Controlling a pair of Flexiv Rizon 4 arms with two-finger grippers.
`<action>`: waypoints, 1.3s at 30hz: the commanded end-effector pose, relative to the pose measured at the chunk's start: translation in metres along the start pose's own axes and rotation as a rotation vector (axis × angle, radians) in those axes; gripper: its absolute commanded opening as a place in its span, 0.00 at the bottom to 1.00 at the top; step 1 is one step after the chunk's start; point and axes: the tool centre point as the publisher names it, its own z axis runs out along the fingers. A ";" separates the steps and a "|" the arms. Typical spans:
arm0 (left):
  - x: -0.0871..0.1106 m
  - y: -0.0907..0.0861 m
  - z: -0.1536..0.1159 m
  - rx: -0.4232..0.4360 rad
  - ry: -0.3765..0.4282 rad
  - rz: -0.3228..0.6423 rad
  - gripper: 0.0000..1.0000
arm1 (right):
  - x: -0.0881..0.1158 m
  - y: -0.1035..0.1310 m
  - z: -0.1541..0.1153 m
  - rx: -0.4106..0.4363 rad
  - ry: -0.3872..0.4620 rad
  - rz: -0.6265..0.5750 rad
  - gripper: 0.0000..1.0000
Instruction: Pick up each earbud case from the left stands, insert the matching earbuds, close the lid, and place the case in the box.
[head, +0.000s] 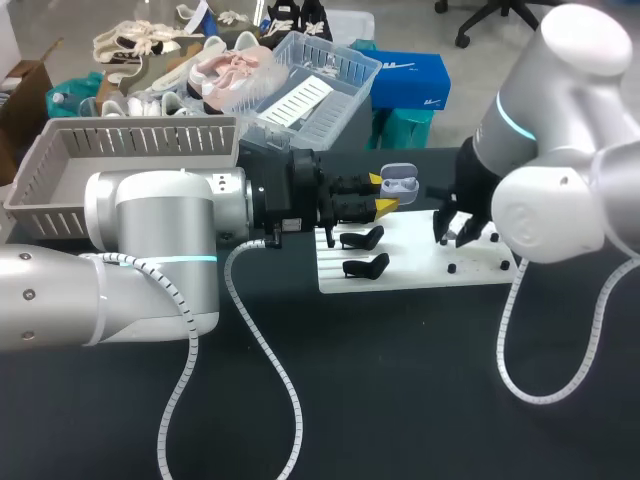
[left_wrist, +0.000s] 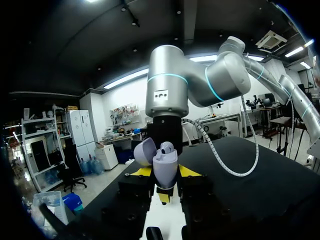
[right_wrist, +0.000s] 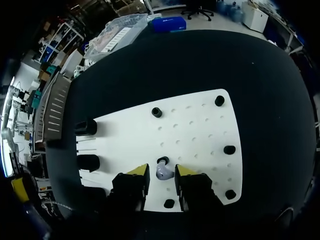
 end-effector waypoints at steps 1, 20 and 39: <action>0.001 0.000 0.000 -0.004 -0.003 0.002 0.00 | -0.002 0.000 0.001 0.003 0.005 0.000 0.27; 0.001 0.000 0.000 -0.004 -0.003 0.002 0.00 | 0.001 -0.005 -0.004 0.004 0.014 0.018 0.00; 0.001 0.000 0.000 -0.004 -0.003 0.002 0.00 | 0.041 -0.013 -0.069 0.055 -0.072 -0.001 0.00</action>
